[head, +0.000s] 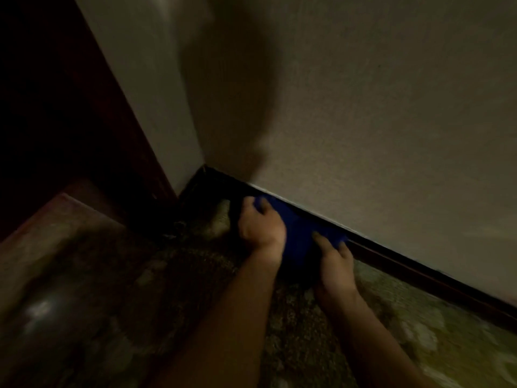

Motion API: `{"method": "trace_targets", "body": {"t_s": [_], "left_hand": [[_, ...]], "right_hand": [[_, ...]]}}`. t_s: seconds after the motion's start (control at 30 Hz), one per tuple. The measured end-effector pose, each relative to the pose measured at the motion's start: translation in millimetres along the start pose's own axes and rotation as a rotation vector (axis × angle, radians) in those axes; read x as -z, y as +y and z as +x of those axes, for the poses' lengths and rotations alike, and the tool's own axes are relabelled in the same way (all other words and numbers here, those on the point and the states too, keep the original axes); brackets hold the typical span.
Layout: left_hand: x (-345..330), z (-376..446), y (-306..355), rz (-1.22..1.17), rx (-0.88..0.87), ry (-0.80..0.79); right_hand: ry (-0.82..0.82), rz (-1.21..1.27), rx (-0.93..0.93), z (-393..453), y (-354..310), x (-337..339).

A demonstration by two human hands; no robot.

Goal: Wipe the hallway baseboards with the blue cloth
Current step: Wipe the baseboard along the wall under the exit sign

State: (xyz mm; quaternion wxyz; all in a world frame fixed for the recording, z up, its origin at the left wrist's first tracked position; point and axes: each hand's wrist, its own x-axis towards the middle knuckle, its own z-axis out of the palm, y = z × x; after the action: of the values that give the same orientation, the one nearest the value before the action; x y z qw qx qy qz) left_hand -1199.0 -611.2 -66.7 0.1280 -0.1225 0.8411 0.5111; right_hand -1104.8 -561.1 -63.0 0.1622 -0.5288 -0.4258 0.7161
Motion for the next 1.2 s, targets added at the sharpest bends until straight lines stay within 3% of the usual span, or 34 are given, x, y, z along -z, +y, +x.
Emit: {"method": "trace_targets", "body": {"t_s": [0.07, 0.3, 0.37, 0.5, 0.63, 0.7, 0.77, 0.83, 0.93, 1.0, 1.1, 1.2], "left_hand": [[17.0, 16.1, -7.3, -0.078, 0.050, -0.012], [56.9, 9.4, -87.1, -0.090, 0.158, 0.006], [59.4, 17.6, -88.2, -0.200, 0.192, 0.025], [55.1, 28.5, -89.4, -0.540, 0.435, 0.125], [48.6, 38.4, -97.3, -0.626, 0.603, 0.093], [49.1, 39.1, -96.2, -0.633, 0.569, 0.124], [50.7, 36.0, -94.0, -0.644, 0.505, 0.165], [50.8, 35.0, -93.7, -0.640, 0.461, 0.142], [53.0, 36.4, -100.0, -0.565, 0.495, 0.060], [56.2, 36.8, -98.4, -0.577, 0.524, 0.012], [54.8, 38.7, -99.9, -0.595, 0.512, -0.005], [59.5, 38.8, -94.6, -0.658, 0.561, 0.026]], "right_hand": [[-0.095, -0.081, 0.045, 5.4, -3.3, -17.4], [-0.121, -0.346, 0.253, -14.6, 22.8, -45.5], [-0.146, -0.426, 0.376, -14.4, 20.7, -66.0], [-0.296, -0.952, 0.776, -5.7, 10.5, -124.1], [-0.340, -1.499, 0.955, -4.6, 0.0, -189.7], [-0.358, -1.629, 1.058, -0.7, 2.2, -192.5], [-0.340, -1.567, 1.219, 4.2, 5.0, -176.7], [-0.270, -1.562, 1.187, 4.8, 1.6, -156.5], [-0.207, -1.726, 0.958, 10.7, 3.4, -134.5], [-0.191, -1.725, 0.991, 5.6, 6.8, -141.6], [-0.244, -1.523, 1.211, 4.2, 11.5, -173.3], [-0.296, -1.630, 1.074, 5.6, 6.9, -155.8]]}}
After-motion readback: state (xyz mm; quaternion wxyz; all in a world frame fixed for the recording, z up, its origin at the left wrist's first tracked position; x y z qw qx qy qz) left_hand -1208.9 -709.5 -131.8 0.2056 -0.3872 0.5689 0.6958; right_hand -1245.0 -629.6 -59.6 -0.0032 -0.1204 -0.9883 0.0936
